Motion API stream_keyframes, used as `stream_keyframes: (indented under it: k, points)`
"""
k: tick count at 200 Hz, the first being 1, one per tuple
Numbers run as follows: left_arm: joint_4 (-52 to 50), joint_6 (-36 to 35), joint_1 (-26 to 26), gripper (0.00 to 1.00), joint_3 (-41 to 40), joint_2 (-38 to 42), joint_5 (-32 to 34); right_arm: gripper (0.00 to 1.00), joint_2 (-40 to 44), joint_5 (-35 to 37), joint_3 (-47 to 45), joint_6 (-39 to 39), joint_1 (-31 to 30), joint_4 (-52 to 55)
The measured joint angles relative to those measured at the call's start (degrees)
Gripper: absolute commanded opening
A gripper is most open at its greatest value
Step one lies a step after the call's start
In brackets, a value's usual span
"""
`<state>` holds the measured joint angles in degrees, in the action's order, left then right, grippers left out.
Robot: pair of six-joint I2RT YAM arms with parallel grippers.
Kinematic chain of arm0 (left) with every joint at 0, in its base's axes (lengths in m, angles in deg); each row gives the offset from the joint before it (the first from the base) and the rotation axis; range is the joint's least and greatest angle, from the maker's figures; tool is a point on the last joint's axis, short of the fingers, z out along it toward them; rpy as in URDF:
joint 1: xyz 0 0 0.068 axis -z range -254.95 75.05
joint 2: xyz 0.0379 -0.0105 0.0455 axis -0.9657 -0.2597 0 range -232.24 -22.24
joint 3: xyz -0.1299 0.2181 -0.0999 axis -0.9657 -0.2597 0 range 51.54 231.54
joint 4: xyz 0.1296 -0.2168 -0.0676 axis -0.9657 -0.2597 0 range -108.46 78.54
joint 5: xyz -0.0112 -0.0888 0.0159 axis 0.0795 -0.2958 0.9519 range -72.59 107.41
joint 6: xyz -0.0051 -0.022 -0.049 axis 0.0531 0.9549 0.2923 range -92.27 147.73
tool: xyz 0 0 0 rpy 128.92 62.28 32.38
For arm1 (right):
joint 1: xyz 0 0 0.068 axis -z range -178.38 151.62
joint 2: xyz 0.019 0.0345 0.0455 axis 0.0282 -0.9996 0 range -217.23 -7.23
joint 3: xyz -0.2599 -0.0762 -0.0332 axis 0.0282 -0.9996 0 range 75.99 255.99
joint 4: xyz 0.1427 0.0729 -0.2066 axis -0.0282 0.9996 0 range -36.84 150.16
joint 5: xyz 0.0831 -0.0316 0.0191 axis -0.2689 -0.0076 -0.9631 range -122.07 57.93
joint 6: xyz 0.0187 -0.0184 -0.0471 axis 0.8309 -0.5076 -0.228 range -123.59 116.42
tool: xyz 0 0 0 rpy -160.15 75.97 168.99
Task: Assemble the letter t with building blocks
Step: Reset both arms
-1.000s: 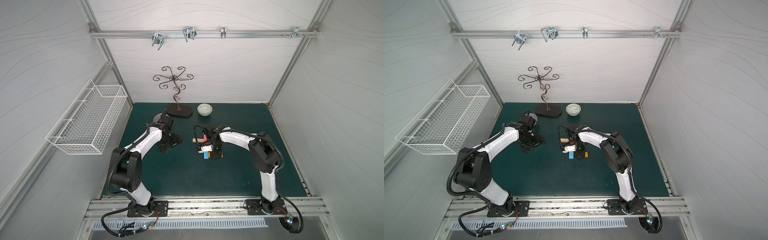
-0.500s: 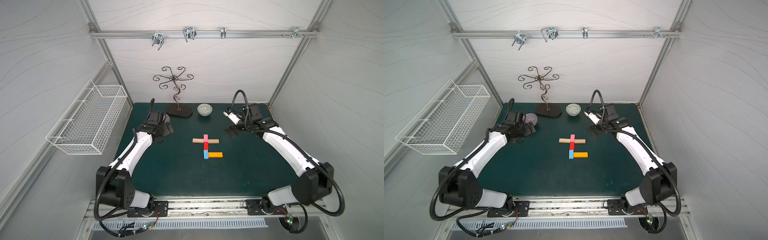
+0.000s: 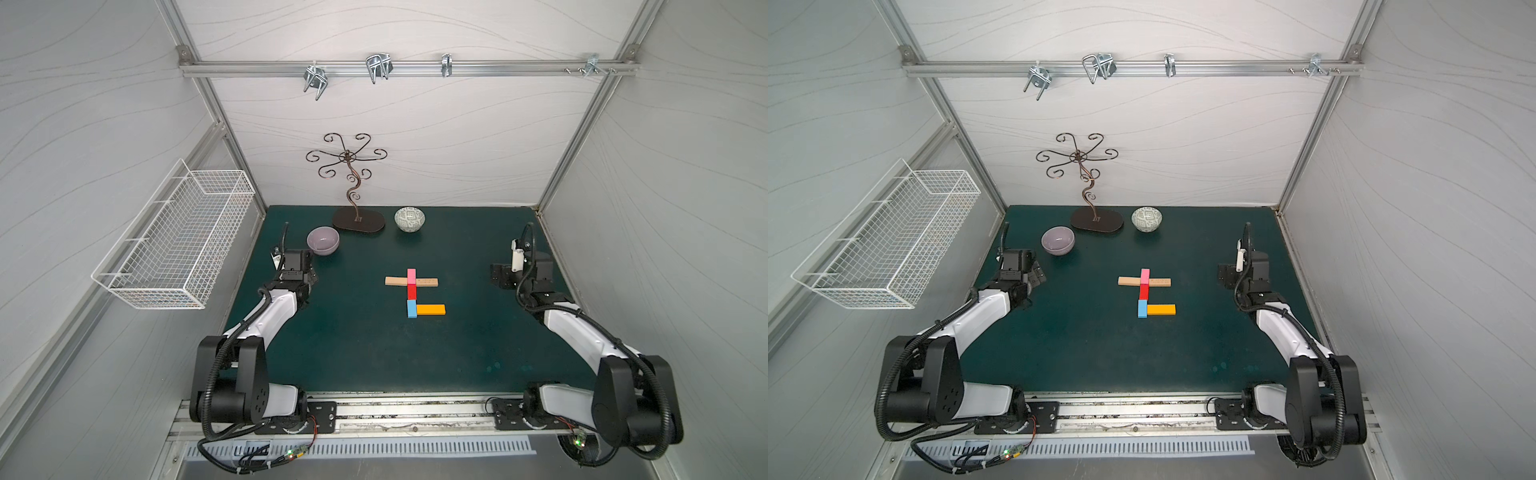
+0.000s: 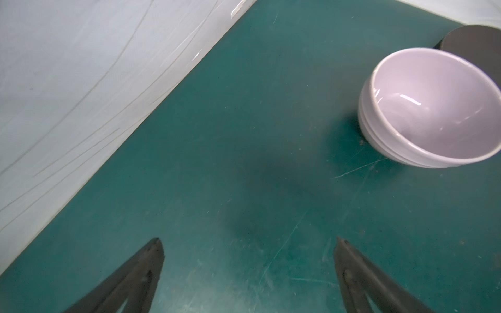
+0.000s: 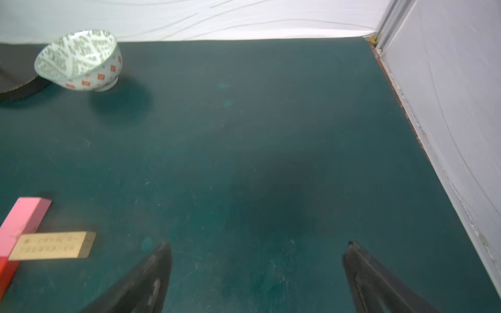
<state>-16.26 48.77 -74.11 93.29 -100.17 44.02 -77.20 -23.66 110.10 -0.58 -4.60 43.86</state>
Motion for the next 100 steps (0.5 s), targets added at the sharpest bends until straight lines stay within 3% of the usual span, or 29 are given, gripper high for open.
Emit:
stream_keyframes:
  k: [36,100]
  points:
    - [11.85,-4.02,-0.04,0.99,-6.82,0.9,-1.66,0.99,0.39,2.97,-8.35,3.04,0.17,-9.92]
    - [25.81,-7.61,-0.74,1.0,-9.64,-5.46,2.29,0.99,-5.2,3.8,-14.8,1.88,0.26,-28.87]
